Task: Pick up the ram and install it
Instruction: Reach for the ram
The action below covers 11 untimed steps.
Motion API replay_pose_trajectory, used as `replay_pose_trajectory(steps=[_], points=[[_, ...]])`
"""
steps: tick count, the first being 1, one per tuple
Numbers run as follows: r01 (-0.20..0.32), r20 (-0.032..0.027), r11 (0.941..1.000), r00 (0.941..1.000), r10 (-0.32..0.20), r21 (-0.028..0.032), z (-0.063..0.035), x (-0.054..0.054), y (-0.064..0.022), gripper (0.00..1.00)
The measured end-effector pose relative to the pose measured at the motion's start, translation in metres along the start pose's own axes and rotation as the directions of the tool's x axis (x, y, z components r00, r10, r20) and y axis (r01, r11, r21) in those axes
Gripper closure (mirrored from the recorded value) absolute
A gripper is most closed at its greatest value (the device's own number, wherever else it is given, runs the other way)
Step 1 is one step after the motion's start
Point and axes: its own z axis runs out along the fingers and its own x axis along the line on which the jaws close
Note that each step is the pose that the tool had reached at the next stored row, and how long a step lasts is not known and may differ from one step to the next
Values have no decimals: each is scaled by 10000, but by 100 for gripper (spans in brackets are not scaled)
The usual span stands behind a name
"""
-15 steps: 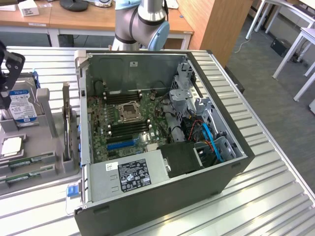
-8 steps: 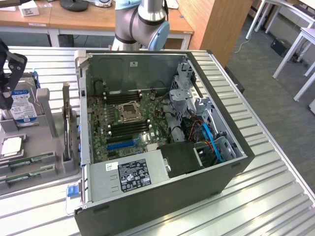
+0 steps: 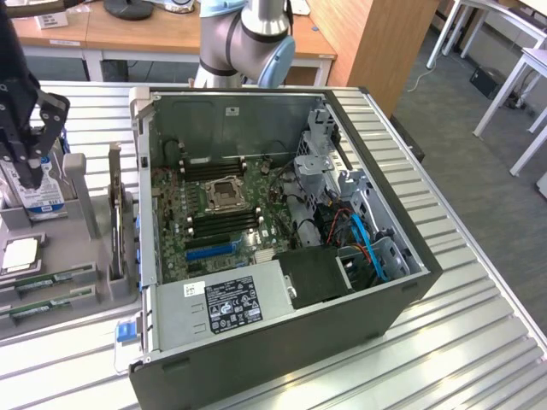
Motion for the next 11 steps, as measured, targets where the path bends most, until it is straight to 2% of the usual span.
replay_pose_trajectory(steps=[5,11], points=[[0,-3,10000,10000,0,0,3,-98,8,89],[-1,-3,10000,10000,1,-1,4,-103,8,89]])
